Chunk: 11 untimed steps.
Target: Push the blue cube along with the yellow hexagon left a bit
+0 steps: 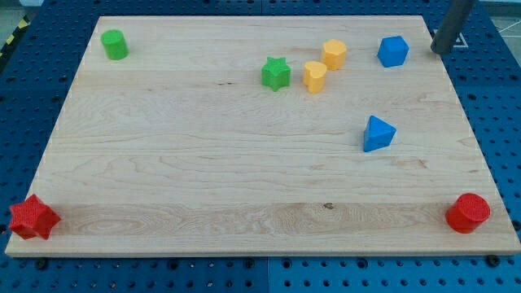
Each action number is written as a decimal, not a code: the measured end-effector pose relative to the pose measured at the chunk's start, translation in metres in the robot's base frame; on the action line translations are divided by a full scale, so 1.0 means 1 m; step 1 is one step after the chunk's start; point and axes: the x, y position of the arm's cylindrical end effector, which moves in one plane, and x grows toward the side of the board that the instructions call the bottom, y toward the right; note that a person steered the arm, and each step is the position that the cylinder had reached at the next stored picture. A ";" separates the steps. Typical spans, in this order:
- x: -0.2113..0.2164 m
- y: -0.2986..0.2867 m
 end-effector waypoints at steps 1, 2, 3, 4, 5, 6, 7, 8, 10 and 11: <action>0.002 -0.002; 0.009 -0.039; 0.011 -0.076; 0.013 -0.105; 0.013 -0.129; 0.014 -0.154; 0.014 -0.177; 0.017 -0.198; 0.020 -0.239; 0.021 -0.258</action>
